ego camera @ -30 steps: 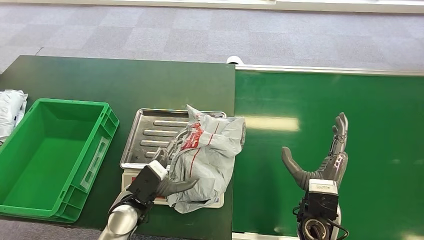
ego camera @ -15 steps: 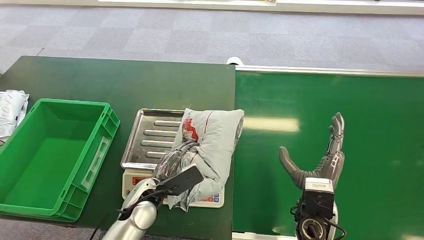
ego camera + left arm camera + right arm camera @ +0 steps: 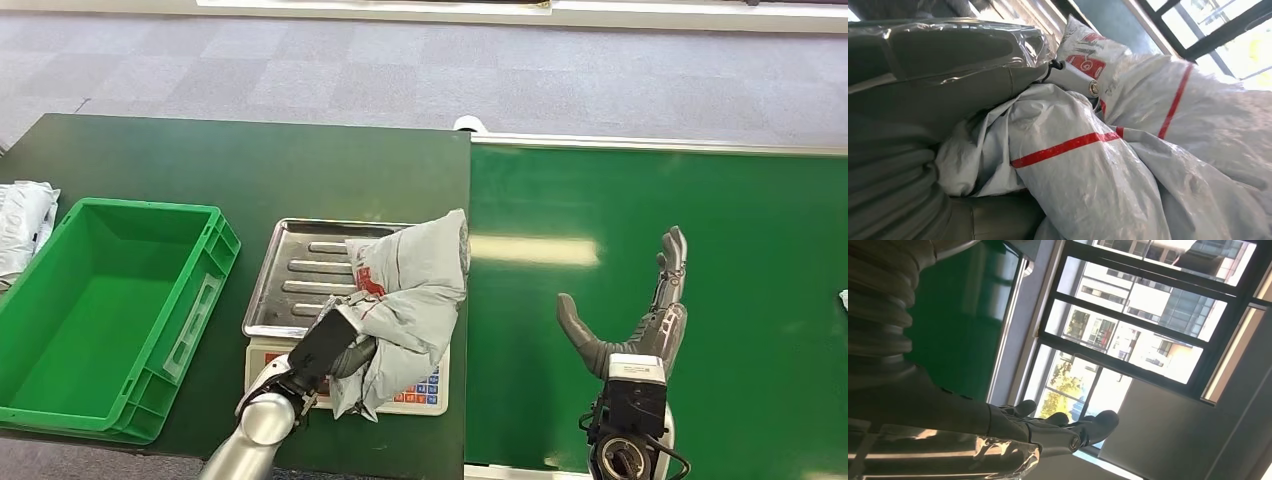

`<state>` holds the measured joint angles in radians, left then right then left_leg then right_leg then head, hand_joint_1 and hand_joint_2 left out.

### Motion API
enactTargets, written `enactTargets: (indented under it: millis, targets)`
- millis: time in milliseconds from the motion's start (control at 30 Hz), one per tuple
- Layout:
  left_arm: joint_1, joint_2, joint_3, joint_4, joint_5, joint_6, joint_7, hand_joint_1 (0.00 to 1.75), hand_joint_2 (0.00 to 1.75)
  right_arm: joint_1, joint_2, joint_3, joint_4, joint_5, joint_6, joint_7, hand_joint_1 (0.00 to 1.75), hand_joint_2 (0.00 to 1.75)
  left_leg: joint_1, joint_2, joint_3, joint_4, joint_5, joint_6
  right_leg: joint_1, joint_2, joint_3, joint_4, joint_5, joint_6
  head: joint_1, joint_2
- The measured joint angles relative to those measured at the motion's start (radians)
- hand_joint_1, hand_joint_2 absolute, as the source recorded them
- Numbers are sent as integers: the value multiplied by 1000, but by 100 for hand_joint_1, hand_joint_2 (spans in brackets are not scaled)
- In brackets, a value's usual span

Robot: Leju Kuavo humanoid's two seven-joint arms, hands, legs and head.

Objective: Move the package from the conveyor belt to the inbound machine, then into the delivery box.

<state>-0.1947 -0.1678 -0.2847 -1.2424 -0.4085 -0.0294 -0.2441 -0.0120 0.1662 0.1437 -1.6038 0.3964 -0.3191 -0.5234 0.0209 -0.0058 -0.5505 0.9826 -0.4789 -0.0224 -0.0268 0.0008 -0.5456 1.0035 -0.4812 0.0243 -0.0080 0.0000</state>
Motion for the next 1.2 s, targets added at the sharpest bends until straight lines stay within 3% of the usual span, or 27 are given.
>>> enactTargets:
  millis: [100, 367, 767, 1033, 1200]
  targets:
    - [43, 1, 32, -54, 168, 5, -32, 164, 175, 4, -1, 0, 0, -6, -7, 1, 0, 175, 0, 0, -4, 0, 0, 0, 0, 1, -5, 0, 0, 0, 0, 0]
    - [116, 16, 70, -195, 336, 55, -107, 173, 175, 21, -3, 2, 0, -21, -25, 0, 0, 175, 0, 1, -10, 0, 0, 0, 0, 1, -10, 0, 0, 0, 0, 0]
    - [164, 47, 104, -358, 343, 116, -164, 173, 175, 37, -8, 10, 0, -29, -36, -3, 0, 175, 0, 0, -10, 0, 0, 0, 0, 1, -11, 0, 0, 0, 0, 0]
    - [184, 75, 177, -484, 183, 385, -232, 168, 175, 47, -6, 9, 0, -28, -19, -7, 0, 175, 0, 1, -10, 0, 0, 0, 1, 1, -12, 0, 0, 0, 0, 0]
    - [162, 97, 266, -504, -59, 599, -163, 154, 175, 48, -7, 8, 0, -32, -22, -8, 0, 175, 0, 0, -10, 0, 0, 0, 1, 1, -11, 0, 0, 0, 0, 0]
